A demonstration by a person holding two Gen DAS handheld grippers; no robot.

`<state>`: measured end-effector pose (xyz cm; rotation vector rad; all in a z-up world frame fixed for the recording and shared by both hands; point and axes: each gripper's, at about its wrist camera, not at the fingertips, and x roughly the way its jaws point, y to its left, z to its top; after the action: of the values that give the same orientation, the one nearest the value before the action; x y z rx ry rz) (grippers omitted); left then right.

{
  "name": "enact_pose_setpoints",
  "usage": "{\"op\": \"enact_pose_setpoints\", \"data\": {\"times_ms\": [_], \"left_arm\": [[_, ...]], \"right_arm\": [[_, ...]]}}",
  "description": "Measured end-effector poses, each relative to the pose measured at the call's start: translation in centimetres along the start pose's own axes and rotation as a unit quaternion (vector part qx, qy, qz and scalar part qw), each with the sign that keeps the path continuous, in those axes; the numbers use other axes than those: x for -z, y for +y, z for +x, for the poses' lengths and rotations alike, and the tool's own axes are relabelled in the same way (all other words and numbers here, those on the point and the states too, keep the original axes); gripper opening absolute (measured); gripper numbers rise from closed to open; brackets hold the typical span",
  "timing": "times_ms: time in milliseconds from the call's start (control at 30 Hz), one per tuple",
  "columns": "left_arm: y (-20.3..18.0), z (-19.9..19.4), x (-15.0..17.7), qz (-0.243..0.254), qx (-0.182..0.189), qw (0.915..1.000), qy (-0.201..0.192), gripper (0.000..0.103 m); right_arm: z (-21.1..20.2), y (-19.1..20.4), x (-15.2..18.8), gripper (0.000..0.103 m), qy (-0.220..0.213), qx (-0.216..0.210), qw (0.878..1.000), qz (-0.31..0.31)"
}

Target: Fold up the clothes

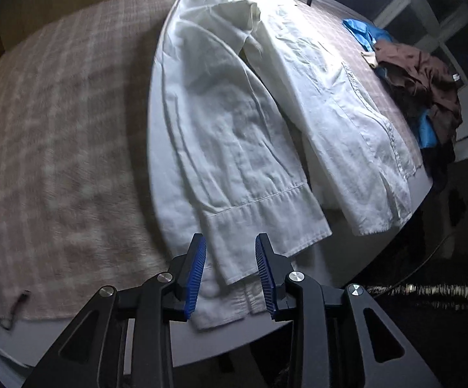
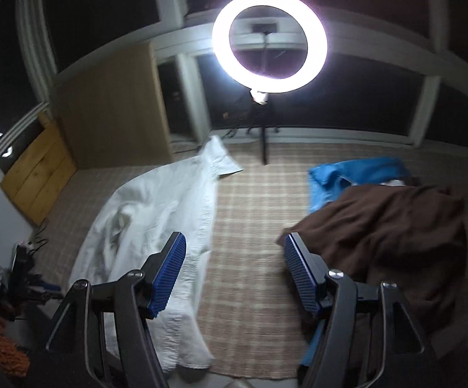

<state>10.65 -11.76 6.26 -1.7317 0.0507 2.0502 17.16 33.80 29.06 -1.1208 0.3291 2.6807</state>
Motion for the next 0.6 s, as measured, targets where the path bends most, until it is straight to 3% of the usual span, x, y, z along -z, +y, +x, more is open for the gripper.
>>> {"op": "enact_pose_setpoints", "data": {"times_ms": [167, 267, 333, 433, 600], "left_arm": [[-0.8, 3.8, 0.3, 0.001, -0.027, 0.9992, 0.028, 0.031], [-1.0, 3.8, 0.3, -0.002, -0.026, 0.9996, 0.004, 0.031], [-0.8, 3.7, 0.3, -0.006, -0.025, 0.9996, -0.008, 0.002], [-0.3, 3.2, 0.5, -0.015, -0.014, 0.9998, -0.007, 0.000], [0.4, 0.2, 0.9, -0.017, -0.030, 0.9990, -0.029, 0.000]], "right_arm": [[4.4, 2.0, 3.2, 0.063, 0.055, -0.031, 0.998, -0.002], [8.2, 3.4, 6.4, 0.063, 0.112, -0.043, 0.993, -0.011], [10.2, 3.9, 8.4, 0.063, 0.141, -0.052, 0.989, -0.006], [11.8, 4.3, 10.1, 0.063, 0.160, -0.058, 0.985, 0.005], [11.8, 3.7, 10.5, 0.063, 0.156, -0.055, 0.986, 0.018]]}}
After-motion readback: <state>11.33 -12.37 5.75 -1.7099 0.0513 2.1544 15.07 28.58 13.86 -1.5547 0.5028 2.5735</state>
